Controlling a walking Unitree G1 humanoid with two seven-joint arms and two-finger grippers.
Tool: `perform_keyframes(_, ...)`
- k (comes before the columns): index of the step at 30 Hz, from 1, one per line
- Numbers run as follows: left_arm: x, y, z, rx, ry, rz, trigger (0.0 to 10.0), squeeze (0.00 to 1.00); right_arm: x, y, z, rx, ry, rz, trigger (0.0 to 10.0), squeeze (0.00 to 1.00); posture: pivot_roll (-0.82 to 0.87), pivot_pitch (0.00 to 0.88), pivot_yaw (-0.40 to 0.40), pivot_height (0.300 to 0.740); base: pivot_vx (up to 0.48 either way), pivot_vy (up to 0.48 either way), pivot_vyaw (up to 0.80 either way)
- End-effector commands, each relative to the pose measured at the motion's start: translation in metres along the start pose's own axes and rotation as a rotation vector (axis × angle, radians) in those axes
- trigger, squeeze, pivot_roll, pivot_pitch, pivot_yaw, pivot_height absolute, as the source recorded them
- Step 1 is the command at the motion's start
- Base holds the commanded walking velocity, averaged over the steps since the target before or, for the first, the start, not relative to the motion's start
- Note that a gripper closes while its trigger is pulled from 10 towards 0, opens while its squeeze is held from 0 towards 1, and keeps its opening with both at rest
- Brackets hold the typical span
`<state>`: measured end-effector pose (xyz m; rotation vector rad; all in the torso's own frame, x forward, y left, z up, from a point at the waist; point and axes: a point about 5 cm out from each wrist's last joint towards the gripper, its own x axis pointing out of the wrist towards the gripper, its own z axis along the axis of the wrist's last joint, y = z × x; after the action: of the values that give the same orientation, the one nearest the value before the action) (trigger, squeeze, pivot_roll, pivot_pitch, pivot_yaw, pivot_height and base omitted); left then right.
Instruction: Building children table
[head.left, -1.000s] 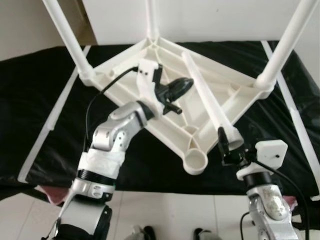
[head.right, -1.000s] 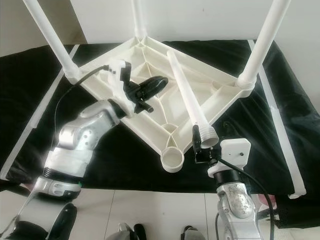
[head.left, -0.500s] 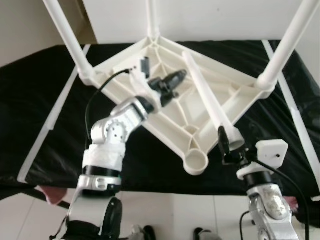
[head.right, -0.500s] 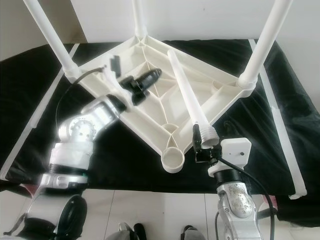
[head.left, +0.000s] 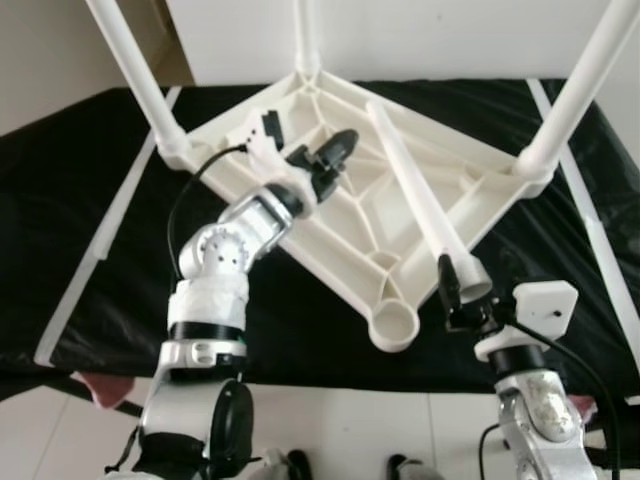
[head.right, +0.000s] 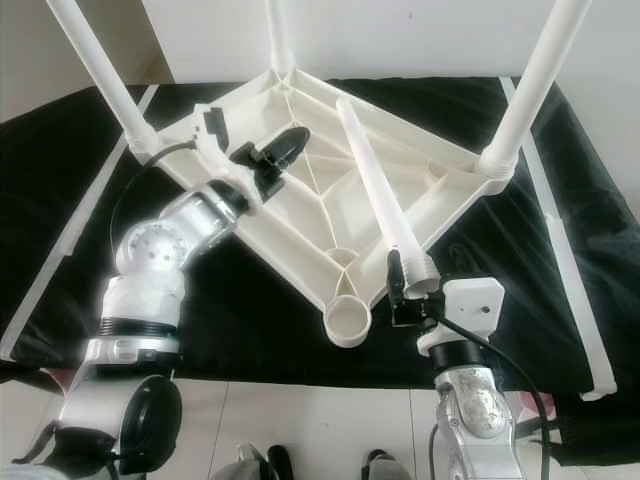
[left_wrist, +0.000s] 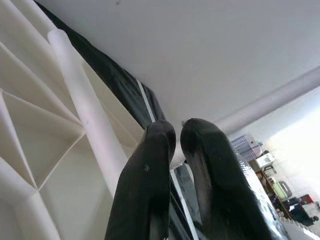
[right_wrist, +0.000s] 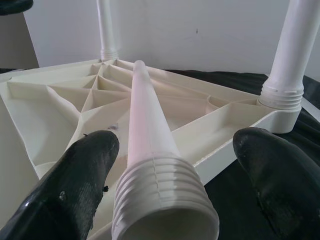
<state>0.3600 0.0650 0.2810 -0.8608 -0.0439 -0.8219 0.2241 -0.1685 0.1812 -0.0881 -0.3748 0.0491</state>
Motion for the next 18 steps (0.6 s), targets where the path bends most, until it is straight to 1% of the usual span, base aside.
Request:
perform_keyframes(1,-0.0003,-0.0024,0.0018,0.012,-0.001,-0.014,0.0,0.00,-0.0026,0.0004,0.0002,0.008,-0.001,0.000,10.0,0.00,-0.17,0.156,0.088,0.740,0.000,0.000,0.00)
perform_keyframes(2,0.0001,-0.0034,0.0002,0.030,0.014,-0.019,4.8,0.00,-0.0025,0.0005,0.0002,0.008,-0.002,0.002,10.0,0.00,-0.17,0.155,0.086,0.740,0.000,0.000,0.00)
perform_keyframes(3,0.0004,-0.0040,-0.0009,0.042,0.025,-0.021,4.8,0.00,-0.0025,0.0005,0.0002,0.009,-0.002,0.002,10.0,0.00,-0.17,0.155,0.086,0.740,0.000,0.000,0.00)
perform_keyframes(4,0.0004,-0.0038,-0.0008,0.052,0.019,-0.015,10.0,0.00,-0.0026,0.0007,0.0002,0.008,-0.002,0.004,10.0,0.00,-0.17,0.154,0.086,0.740,0.000,0.000,0.00)
perform_keyframes(5,0.0003,-0.0031,-0.0007,0.049,0.012,-0.009,10.0,0.00,-0.0027,0.0009,0.0002,0.008,-0.002,0.005,10.0,0.00,-0.17,0.154,0.086,0.740,0.000,0.000,0.00)
perform_keyframes(6,-0.0002,-0.0023,0.0000,0.032,-0.002,-0.005,10.0,1.00,-0.0028,0.0010,0.0003,0.008,-0.002,0.006,10.0,0.00,-0.17,0.156,0.085,0.740,0.000,0.000,0.00)
perform_keyframes(10,-0.0010,-0.0016,0.0011,-0.001,-0.019,-0.003,10.0,1.00,-0.0030,0.0008,0.0005,0.007,-0.002,0.007,10.0,0.00,-0.17,0.156,0.085,0.740,0.000,0.000,0.00)
perform_keyframes(15,-0.0007,-0.0043,0.0014,0.008,-0.014,-0.012,10.0,1.00,-0.0032,0.0003,0.0006,0.004,0.000,0.008,10.0,0.00,-0.17,0.158,0.086,0.740,0.000,0.000,0.00)
perform_keyframes(16,-0.0004,-0.0057,0.0018,0.016,-0.016,-0.022,10.0,0.00,-0.0030,0.0000,0.0004,0.004,0.000,0.007,10.0,0.00,-0.17,0.158,0.086,0.740,0.000,0.000,0.00)
perform_keyframes(17,-0.0007,-0.0065,0.0034,0.018,-0.026,-0.031,10.0,1.00,-0.0027,0.0001,-0.0001,0.004,0.001,0.006,10.0,0.00,-0.17,0.158,0.086,0.740,0.000,0.000,0.00)
perform_keyframes(18,-0.0007,-0.0065,0.0034,0.018,-0.026,-0.031,10.0,1.00,-0.0027,0.0001,-0.0001,0.004,0.001,0.006,10.0,0.00,-0.17,0.158,0.086,0.740,0.000,0.000,0.00)
